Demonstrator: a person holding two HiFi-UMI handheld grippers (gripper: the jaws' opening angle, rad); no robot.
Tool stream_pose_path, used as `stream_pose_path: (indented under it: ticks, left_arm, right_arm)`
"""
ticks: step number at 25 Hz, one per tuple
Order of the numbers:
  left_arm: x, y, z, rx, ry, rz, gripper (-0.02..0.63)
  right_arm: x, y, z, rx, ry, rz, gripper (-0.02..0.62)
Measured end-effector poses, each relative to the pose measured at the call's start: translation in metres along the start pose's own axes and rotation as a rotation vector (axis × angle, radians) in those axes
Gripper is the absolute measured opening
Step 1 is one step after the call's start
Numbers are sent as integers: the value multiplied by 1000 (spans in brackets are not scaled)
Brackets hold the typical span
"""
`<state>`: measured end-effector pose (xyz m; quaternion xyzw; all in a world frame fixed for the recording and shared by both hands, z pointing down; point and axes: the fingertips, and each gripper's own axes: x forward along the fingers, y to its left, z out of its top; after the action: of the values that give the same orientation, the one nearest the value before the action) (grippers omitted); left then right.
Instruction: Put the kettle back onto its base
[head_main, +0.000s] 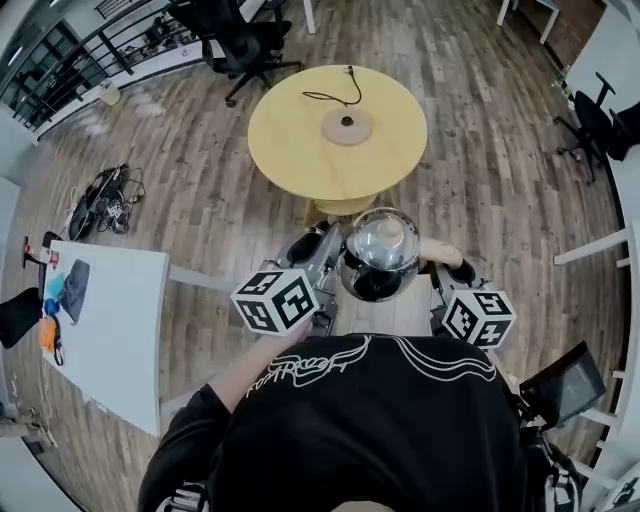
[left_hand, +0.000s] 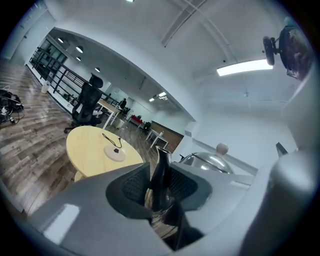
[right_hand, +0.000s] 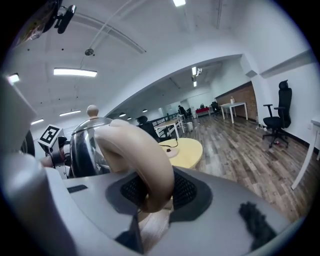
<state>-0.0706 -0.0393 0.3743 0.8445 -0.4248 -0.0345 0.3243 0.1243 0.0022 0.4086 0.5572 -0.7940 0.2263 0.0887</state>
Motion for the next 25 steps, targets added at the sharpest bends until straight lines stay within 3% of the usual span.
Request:
stream_pose_path:
  ticks: [7, 14, 25]
  left_arm:
    - [29, 25, 16, -6, 32, -38, 101]
    - [43, 50, 14, -47, 60, 6, 101]
    - [104, 102, 47, -52, 81, 87, 100]
  right_arm:
    - [38, -9, 9, -10, 20, 3, 109]
    - [73, -15, 10, -11, 72, 42, 110]
    - [171, -39, 43, -36, 121, 133, 109]
